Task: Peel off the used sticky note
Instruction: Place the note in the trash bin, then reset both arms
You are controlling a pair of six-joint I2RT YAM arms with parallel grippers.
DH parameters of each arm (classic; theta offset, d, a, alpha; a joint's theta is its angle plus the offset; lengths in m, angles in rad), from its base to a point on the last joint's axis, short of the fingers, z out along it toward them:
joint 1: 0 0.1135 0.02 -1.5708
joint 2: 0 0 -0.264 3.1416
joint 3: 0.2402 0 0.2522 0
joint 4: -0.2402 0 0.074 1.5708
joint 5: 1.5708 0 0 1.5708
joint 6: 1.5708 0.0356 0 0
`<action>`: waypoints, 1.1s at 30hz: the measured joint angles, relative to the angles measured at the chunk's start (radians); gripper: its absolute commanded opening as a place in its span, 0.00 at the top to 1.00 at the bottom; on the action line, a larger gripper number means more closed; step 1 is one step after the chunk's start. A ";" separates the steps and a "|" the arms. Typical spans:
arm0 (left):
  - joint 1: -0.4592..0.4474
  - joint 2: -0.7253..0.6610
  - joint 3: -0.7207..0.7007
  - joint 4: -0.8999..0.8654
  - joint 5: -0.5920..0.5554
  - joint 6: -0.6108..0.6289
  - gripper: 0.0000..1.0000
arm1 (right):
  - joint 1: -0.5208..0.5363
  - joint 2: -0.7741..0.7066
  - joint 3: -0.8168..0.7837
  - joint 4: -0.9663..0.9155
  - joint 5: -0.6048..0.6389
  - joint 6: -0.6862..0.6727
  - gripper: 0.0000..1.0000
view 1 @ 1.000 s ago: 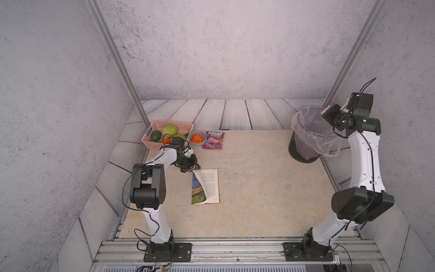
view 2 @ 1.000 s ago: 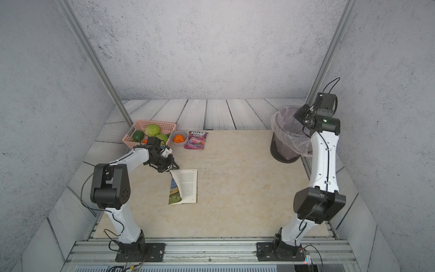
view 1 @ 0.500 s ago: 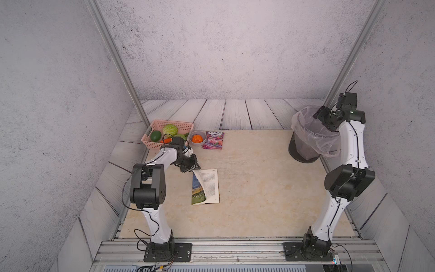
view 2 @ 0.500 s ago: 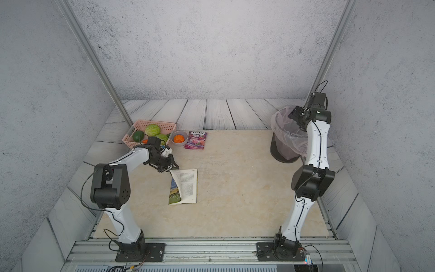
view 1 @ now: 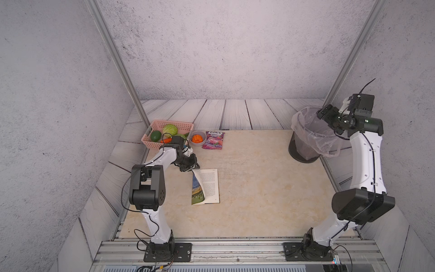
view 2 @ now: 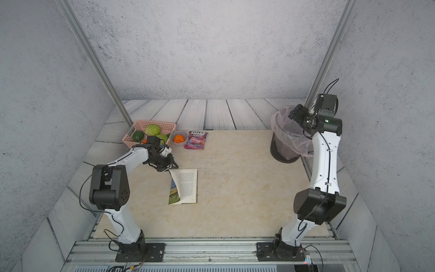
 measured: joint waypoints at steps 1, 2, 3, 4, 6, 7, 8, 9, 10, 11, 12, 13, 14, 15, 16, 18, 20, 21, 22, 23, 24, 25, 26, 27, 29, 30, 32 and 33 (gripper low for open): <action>0.000 -0.003 0.008 0.005 0.001 0.004 0.55 | 0.005 -0.026 -0.043 0.011 -0.003 0.003 0.10; 0.000 -0.009 0.016 0.009 0.000 0.011 0.46 | 0.012 -0.051 -0.089 0.024 -0.005 0.004 0.10; 0.000 -0.017 0.022 0.014 0.002 0.014 0.37 | 0.023 -0.072 -0.129 0.035 -0.006 0.005 0.09; -0.001 -0.027 0.026 0.018 0.003 0.015 0.33 | 0.035 -0.092 -0.167 0.044 -0.006 0.005 0.09; -0.001 -0.052 0.033 0.019 0.005 0.016 0.26 | 0.074 -0.128 -0.244 0.061 -0.003 0.006 0.09; -0.002 -0.063 0.037 0.019 0.006 0.017 0.23 | 0.095 -0.143 -0.278 0.073 -0.002 0.006 0.09; -0.002 -0.075 0.042 0.018 0.005 0.019 0.19 | 0.116 -0.159 -0.312 0.084 0.002 0.006 0.09; -0.002 -0.087 0.048 0.017 0.006 0.023 0.11 | 0.139 -0.177 -0.353 0.095 0.005 0.006 0.09; -0.002 -0.097 0.054 0.014 0.007 0.027 0.01 | 0.161 -0.197 -0.396 0.109 0.008 0.006 0.09; -0.002 -0.108 0.059 0.014 0.008 0.029 0.01 | 0.183 -0.217 -0.437 0.123 0.012 0.007 0.09; -0.002 -0.121 0.063 0.013 0.009 0.035 0.02 | 0.206 -0.238 -0.476 0.136 0.017 0.009 0.09; -0.002 -0.134 0.067 0.009 0.008 0.041 0.02 | 0.232 -0.262 -0.522 0.154 0.026 0.011 0.09; -0.002 -0.151 0.069 0.006 0.007 0.052 0.02 | 0.252 -0.284 -0.562 0.167 0.032 0.014 0.09; -0.002 -0.180 0.070 0.001 -0.001 0.068 0.02 | 0.281 -0.314 -0.616 0.187 0.043 0.014 0.09; -0.002 -0.206 0.070 -0.003 -0.010 0.080 0.02 | 0.302 -0.333 -0.654 0.202 0.055 0.014 0.09; -0.001 -0.276 0.058 0.010 -0.046 0.108 0.02 | 0.341 -0.365 -0.724 0.226 0.084 0.010 0.09; 0.001 -0.372 0.013 0.045 -0.097 0.140 0.02 | 0.375 -0.388 -0.793 0.249 0.122 -0.005 0.08; 0.002 -0.432 -0.027 0.075 -0.127 0.162 0.02 | 0.385 -0.394 -0.824 0.258 0.144 -0.011 0.07; 0.003 -0.490 -0.072 0.105 -0.154 0.184 0.02 | 0.391 -0.399 -0.855 0.264 0.166 -0.019 0.07; 0.004 -0.547 -0.121 0.134 -0.182 0.206 0.02 | 0.393 -0.404 -0.888 0.275 0.190 -0.029 0.07; 0.005 -0.607 -0.180 0.174 -0.214 0.229 0.02 | 0.394 -0.410 -0.922 0.286 0.210 -0.036 0.07; 0.006 -0.654 -0.233 0.210 -0.243 0.249 0.02 | 0.394 -0.420 -0.961 0.304 0.230 -0.045 0.07; 0.008 -0.694 -0.286 0.249 -0.271 0.268 0.02 | 0.394 -0.435 -1.006 0.323 0.249 -0.055 0.07; 0.010 -0.727 -0.340 0.285 -0.302 0.288 0.02 | 0.394 -0.453 -1.046 0.339 0.267 -0.065 0.07; 0.016 -0.764 -0.432 0.348 -0.348 0.322 0.02 | 0.394 -0.502 -1.126 0.381 0.300 -0.087 0.06; 0.023 -0.771 -0.471 0.373 -0.361 0.336 0.02 | 0.394 -0.529 -1.159 0.406 0.314 -0.098 0.03; 0.039 -0.771 -0.537 0.410 -0.383 0.360 0.02 | 0.394 -0.578 -1.215 0.467 0.341 -0.128 0.01; 0.047 -0.768 -0.565 0.426 -0.389 0.369 0.02 | 0.394 -0.598 -1.238 0.503 0.353 -0.143 0.00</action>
